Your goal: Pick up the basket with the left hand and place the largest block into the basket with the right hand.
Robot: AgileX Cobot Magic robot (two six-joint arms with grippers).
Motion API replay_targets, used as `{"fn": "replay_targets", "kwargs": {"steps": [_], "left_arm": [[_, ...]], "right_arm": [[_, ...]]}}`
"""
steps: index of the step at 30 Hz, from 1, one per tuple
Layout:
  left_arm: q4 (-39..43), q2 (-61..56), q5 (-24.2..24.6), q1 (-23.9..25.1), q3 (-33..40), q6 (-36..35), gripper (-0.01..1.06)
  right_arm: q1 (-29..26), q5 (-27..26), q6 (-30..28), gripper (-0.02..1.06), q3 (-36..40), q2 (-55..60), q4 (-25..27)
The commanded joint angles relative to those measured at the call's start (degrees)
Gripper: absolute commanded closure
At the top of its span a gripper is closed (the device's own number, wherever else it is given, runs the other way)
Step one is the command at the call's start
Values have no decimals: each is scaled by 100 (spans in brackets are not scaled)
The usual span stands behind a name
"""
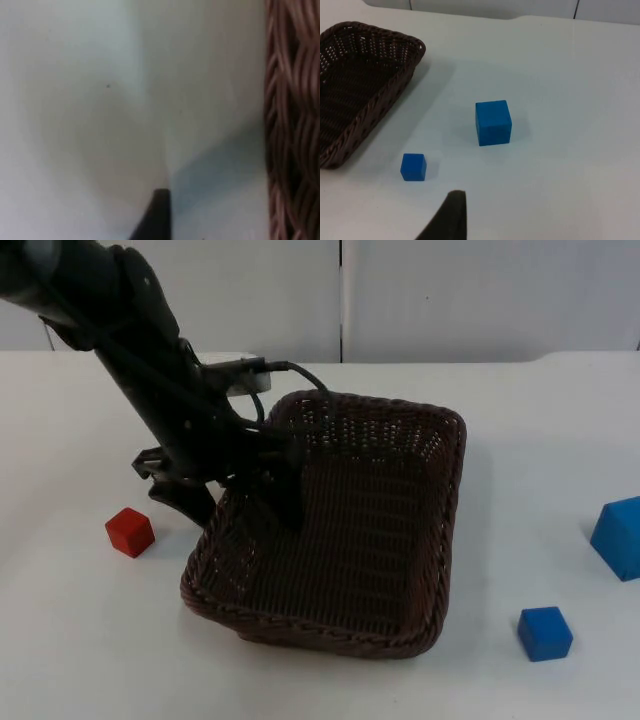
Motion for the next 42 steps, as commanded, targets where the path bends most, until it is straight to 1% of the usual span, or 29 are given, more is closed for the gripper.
{"fn": "replay_targets", "kwargs": {"steps": [1,4,5,7,8,9,10,11,13,18,21,32,36,42], "left_arm": [[-159,1,-29,-37,-30,16,27],[-390,1,-29,-37,-30,16,43],[-390,1,-29,-37,-30,16,43],[-530,1,-29,-37,-30,16,58],[-555,1,-29,-37,-30,16,73],[-555,1,-29,-37,-30,16,78],[-555,1,-40,-37,-30,16,88],[-555,1,-40,-37,-30,16,88],[-568,-23,-50,-37,-30,16,105],[-606,-104,-26,-37,-30,-4,105],[-606,-232,24,-15,-30,-134,105],[-583,-1356,59,-16,-30,-304,105],[-549,-1646,173,-16,-30,-405,105],[-538,-1742,378,-16,-20,-442,105]], "right_arm": [[-43,-35,8,0,0,-24,25],[-43,-35,8,0,0,-24,25],[-43,-35,8,0,0,-24,25],[-43,-35,8,0,0,-24,25],[-43,-35,8,0,0,-24,25],[-43,-35,8,0,0,-24,25],[-43,-35,8,0,0,-24,25],[-43,-35,8,0,0,-24,25],[-43,-35,8,0,0,-24,25],[-43,-35,8,0,0,-24,25],[-43,-35,8,0,0,-24,25],[-43,-35,8,0,0,-24,25],[-43,-35,8,0,0,-24,25],[-43,-35,8,0,0,-24,25]]}}
